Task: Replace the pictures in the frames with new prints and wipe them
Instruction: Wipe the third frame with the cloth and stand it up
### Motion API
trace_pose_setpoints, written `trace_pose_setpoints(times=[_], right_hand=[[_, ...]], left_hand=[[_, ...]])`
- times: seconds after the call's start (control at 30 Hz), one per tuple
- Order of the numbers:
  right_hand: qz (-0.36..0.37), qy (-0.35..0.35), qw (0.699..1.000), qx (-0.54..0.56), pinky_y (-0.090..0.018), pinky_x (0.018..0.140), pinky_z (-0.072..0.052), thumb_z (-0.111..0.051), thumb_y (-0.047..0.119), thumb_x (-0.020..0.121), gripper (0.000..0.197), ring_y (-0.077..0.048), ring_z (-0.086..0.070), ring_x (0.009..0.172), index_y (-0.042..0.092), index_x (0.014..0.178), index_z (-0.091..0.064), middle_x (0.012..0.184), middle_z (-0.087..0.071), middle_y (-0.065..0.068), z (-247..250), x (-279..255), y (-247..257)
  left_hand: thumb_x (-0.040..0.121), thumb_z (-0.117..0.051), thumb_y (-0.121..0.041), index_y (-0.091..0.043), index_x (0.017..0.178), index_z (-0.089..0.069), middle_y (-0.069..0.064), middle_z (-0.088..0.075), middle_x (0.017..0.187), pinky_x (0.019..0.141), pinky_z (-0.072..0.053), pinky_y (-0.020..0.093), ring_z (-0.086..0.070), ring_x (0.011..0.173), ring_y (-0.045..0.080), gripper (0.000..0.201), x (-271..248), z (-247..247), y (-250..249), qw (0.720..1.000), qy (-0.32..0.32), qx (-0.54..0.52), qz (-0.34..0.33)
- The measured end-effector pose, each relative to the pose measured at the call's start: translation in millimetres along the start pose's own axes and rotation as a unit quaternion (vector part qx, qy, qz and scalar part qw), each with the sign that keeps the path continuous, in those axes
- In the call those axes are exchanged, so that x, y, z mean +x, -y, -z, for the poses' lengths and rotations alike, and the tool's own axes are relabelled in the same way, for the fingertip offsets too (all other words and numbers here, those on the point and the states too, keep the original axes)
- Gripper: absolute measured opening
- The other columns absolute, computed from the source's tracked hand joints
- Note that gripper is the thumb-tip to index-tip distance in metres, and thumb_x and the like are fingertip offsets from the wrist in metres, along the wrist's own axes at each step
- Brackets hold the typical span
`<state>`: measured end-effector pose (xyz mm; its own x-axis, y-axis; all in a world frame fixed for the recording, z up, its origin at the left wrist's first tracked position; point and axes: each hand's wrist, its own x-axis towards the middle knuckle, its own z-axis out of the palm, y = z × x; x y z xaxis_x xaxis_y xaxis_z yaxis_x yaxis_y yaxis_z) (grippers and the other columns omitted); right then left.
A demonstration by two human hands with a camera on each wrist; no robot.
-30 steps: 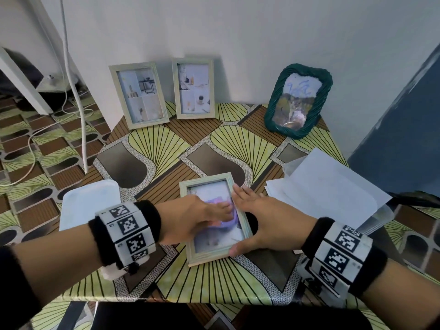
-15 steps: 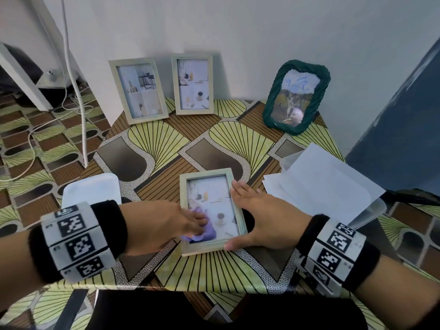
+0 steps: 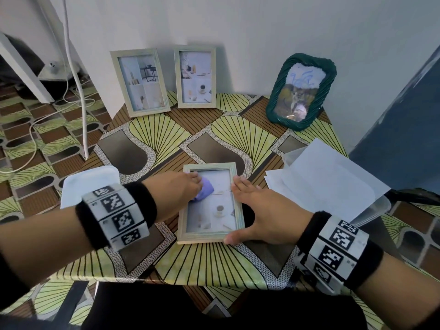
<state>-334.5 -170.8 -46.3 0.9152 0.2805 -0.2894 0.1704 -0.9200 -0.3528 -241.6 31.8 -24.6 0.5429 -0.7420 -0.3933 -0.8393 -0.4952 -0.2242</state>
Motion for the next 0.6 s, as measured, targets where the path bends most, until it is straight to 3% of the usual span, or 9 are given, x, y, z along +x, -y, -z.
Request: trace_pose_setpoints(times=[0.07,0.13,0.3,0.43,0.53,0.6], right_hand=[[0.0,-0.003,1.0,-0.001,-0.02,0.114,0.001,-0.065,0.076,0.069,0.125,-0.007,0.006,0.15,0.012,0.157,-0.003,0.164,0.008,0.0,0,1,0],[0.0,-0.008,1.0,-0.002,-0.019,0.112,0.002,-0.064,0.077,0.068,0.125,-0.007,0.005,0.15,0.013,0.157,-0.004,0.164,0.007,0.001,-1,2,-1],[0.002,-0.012,1.0,-0.005,-0.018,0.111,0.003,-0.064,0.079,0.066,0.126,-0.007,0.004,0.15,0.013,0.157,-0.005,0.164,0.006,0.0,-1,4,-1],[0.002,-0.017,1.0,-0.016,-0.021,0.115,-0.001,-0.065,0.079,0.065,0.127,-0.01,0.001,0.151,0.011,0.157,-0.008,0.165,0.002,-0.003,1,4,2],[0.0,-0.015,1.0,-0.013,-0.021,0.117,-0.003,-0.066,0.078,0.066,0.126,-0.01,0.0,0.151,0.011,0.157,-0.009,0.165,0.001,-0.003,2,2,4],[0.001,-0.015,1.0,-0.006,-0.019,0.114,-0.002,-0.068,0.076,0.066,0.125,-0.01,-0.001,0.151,0.012,0.157,-0.009,0.164,0.0,-0.003,4,2,4]], left_hand=[[0.097,-0.039,-0.005,-0.013,0.137,-0.047,0.006,-0.044,0.148,0.105,-0.038,0.03,-0.047,0.131,0.021,0.042,11,5,4,1.0,-0.006,0.01,0.011],[0.093,-0.04,-0.003,-0.015,0.129,-0.052,0.004,-0.052,0.138,0.094,-0.043,0.029,-0.054,0.118,0.021,0.04,16,6,2,1.0,-0.008,0.019,0.018],[0.091,-0.037,0.004,-0.006,0.144,-0.034,0.013,-0.045,0.146,0.104,-0.042,0.04,-0.048,0.129,0.026,0.054,22,-5,-7,0.999,-0.032,-0.014,0.028],[0.097,-0.044,-0.003,-0.002,0.153,-0.019,0.015,-0.024,0.159,0.117,-0.029,0.037,-0.03,0.145,0.027,0.061,28,-8,-24,0.999,-0.028,-0.018,0.016],[0.094,-0.051,0.0,-0.007,0.153,-0.022,0.01,-0.025,0.16,0.115,-0.033,0.038,-0.035,0.142,0.026,0.066,32,-6,-26,0.997,-0.033,-0.063,0.01],[0.093,-0.05,0.003,-0.014,0.152,-0.03,0.004,-0.034,0.156,0.11,-0.039,0.039,-0.045,0.135,0.026,0.064,35,-2,-21,0.993,-0.051,-0.105,0.01]])
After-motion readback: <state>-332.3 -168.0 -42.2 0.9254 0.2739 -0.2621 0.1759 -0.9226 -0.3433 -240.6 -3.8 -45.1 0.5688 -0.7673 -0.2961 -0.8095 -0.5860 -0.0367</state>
